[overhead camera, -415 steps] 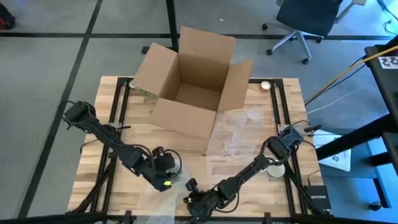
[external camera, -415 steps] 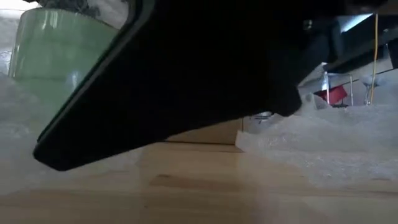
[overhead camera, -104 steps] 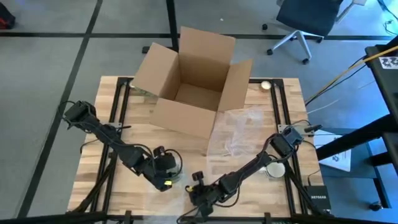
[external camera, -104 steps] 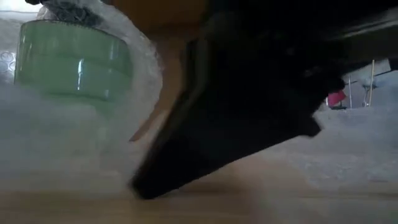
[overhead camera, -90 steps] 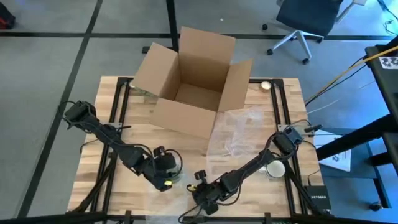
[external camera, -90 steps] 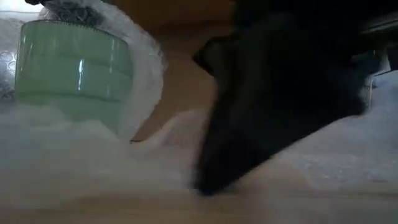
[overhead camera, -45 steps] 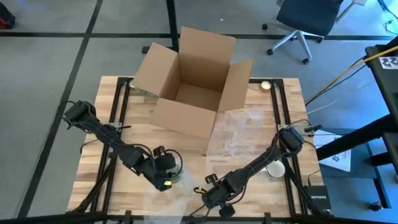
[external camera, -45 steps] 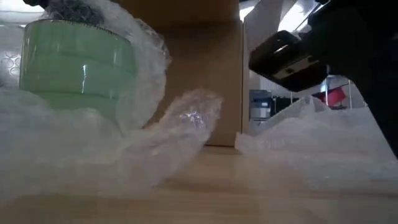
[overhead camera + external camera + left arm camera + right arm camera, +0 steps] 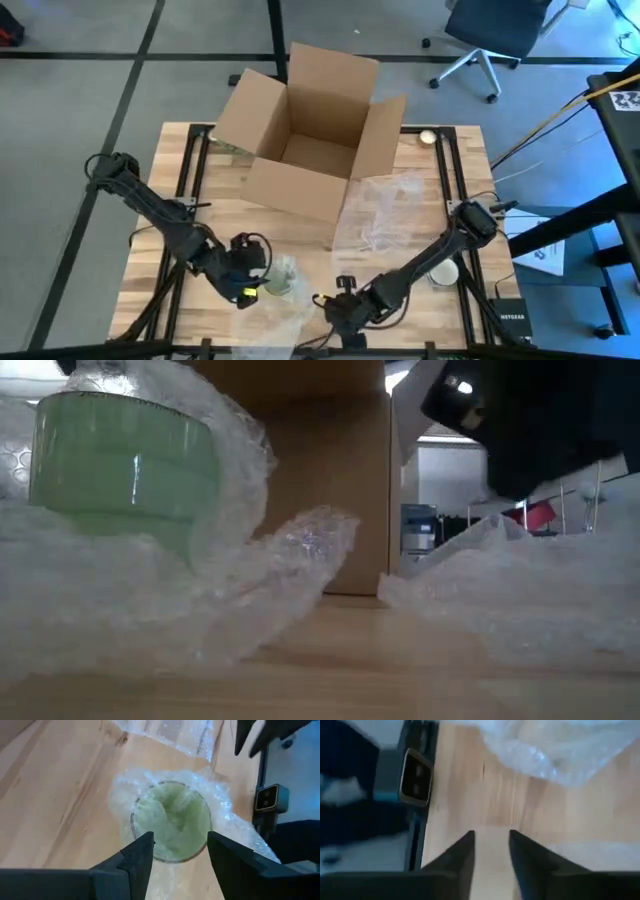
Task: Wrap mug
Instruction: Wrap the green mug with bubble wrap
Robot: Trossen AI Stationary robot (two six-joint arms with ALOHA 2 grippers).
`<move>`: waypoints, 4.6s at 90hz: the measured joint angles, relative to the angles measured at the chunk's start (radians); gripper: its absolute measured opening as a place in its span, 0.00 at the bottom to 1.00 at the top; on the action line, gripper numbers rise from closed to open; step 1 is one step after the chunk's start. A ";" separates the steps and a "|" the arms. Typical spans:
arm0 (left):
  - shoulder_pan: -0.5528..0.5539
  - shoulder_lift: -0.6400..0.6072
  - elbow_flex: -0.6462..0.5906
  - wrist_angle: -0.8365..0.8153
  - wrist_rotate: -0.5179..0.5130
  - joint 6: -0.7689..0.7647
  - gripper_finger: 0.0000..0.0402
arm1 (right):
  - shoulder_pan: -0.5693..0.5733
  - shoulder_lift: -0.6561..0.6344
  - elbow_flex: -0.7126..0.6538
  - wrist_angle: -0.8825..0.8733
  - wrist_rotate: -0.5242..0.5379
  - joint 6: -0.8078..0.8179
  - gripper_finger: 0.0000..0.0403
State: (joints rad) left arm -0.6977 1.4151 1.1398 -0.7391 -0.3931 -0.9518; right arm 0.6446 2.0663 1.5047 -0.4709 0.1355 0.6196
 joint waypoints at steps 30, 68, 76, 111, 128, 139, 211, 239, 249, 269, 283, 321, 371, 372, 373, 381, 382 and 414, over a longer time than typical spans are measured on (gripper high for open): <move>-0.071 0.042 -0.100 0.108 -0.057 -0.085 0.42 | -0.039 0.000 -0.115 0.202 0.143 0.032 0.55; 0.045 0.122 -0.088 0.247 -0.029 0.073 0.42 | -0.130 -0.003 -0.095 0.184 0.108 -0.097 0.52; 0.079 0.164 -0.089 0.264 -0.010 0.097 0.42 | -0.134 -0.003 -0.095 0.183 0.115 -0.115 0.52; 0.150 0.296 -0.081 0.336 0.095 0.160 0.42 | -0.165 0.047 -0.093 0.265 0.157 -0.189 0.52; 0.154 0.301 -0.083 0.349 0.081 0.178 0.42 | -0.200 0.135 -0.094 0.487 0.132 -0.213 0.52; 0.171 0.300 -0.076 0.309 0.082 0.210 0.42 | -0.229 0.143 -0.095 0.507 0.185 -0.258 0.52; 0.226 0.254 -0.075 0.020 0.043 0.145 0.42 | -0.248 -0.048 -0.091 0.150 0.029 -0.389 0.52; 0.226 0.254 -0.077 0.040 0.046 0.162 0.42 | -0.067 0.087 -0.093 0.323 0.083 -0.338 0.52; 0.226 0.254 -0.078 0.063 0.046 0.178 0.42 | -0.078 0.171 -0.093 0.466 0.072 -0.307 0.52; 0.228 0.255 -0.078 0.083 0.046 0.170 0.42 | -0.142 0.287 -0.038 0.755 0.124 -0.386 0.52; 0.228 0.256 -0.077 0.094 0.045 0.148 0.42 | -0.194 0.287 0.028 0.749 0.169 -0.411 0.52; 0.224 0.256 -0.076 0.104 0.050 0.141 0.42 | -0.119 0.084 0.033 0.628 0.303 -0.496 0.52; 0.221 0.255 -0.076 0.110 0.052 0.147 0.42 | -0.050 0.201 -0.016 0.463 0.201 -0.203 0.52; 0.221 0.255 -0.076 0.111 0.052 0.147 0.42 | -0.053 0.207 -0.015 0.486 0.191 -0.205 0.52; 0.221 0.255 -0.076 0.112 0.052 0.148 0.42 | -0.054 0.215 -0.015 0.504 0.180 -0.210 0.52; 0.226 0.254 -0.076 0.124 0.051 0.158 0.42 | -0.072 0.285 -0.006 0.639 0.144 -0.267 0.52; 0.226 0.254 -0.076 0.126 0.052 0.159 0.42 | -0.076 0.289 -0.004 0.646 0.141 -0.273 0.52; 0.228 0.253 -0.078 0.147 0.057 0.171 0.42 | -0.178 0.335 0.101 0.751 0.323 -0.380 0.52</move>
State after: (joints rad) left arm -0.4702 1.6680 1.0615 -0.5922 -0.3363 -0.7811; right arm 0.4664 2.4016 1.6059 0.2804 0.4588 0.2399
